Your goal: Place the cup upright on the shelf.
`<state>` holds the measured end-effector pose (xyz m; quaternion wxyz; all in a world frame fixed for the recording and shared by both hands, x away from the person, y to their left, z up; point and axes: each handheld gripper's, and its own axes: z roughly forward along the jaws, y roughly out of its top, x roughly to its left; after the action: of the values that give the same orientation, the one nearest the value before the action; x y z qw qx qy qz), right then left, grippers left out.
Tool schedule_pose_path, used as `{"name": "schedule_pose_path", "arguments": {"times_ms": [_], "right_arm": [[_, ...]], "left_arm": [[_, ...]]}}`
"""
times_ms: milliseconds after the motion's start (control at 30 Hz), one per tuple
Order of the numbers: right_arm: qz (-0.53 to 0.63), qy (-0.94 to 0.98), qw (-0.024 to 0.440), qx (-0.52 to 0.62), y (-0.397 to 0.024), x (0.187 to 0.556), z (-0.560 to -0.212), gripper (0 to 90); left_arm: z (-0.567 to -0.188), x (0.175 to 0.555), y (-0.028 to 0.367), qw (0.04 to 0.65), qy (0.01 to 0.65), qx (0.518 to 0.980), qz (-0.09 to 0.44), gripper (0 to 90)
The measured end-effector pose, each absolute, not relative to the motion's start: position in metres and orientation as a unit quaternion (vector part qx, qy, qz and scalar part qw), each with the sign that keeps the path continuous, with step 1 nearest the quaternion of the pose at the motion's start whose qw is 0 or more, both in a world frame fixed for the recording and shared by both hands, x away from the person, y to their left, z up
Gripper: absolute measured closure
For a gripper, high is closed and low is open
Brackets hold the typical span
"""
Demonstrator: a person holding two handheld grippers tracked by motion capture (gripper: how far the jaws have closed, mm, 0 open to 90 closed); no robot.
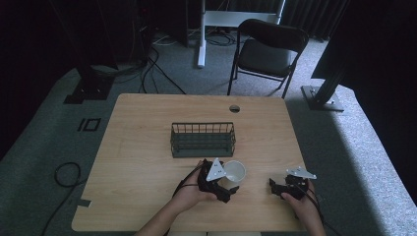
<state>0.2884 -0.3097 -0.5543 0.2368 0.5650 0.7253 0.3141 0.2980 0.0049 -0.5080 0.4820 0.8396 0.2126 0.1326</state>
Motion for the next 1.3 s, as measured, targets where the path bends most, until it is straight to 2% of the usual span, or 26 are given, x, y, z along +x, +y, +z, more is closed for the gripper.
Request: {"name": "schedule_pose_path", "arguments": {"times_ms": [500,733,867,900,1300], "right_arm": [[0.314,0.725,0.237,0.565,-0.310,0.288,-0.554,10.9],[0.314,0.725,0.237,0.565,-0.310,0.288,-0.554,10.9],[0.314,0.725,0.237,0.565,-0.310,0.288,-0.554,10.9],[0.314,0.725,0.237,0.565,-0.310,0.288,-0.554,10.9],[0.314,0.725,0.237,0.565,-0.310,0.288,-0.554,10.9]], "left_arm": [[-0.514,0.308,-0.011,0.488,0.222,0.832,0.141,2.4],[-0.517,0.313,-0.015,0.492,0.232,0.828,0.139,6.7],[-0.515,0.312,-0.017,0.494,0.226,0.827,0.145,12.5],[-0.515,0.311,-0.018,0.493,0.227,0.827,0.146,18.4],[-0.502,0.306,-0.014,0.487,0.208,0.833,0.161,19.8]]}}
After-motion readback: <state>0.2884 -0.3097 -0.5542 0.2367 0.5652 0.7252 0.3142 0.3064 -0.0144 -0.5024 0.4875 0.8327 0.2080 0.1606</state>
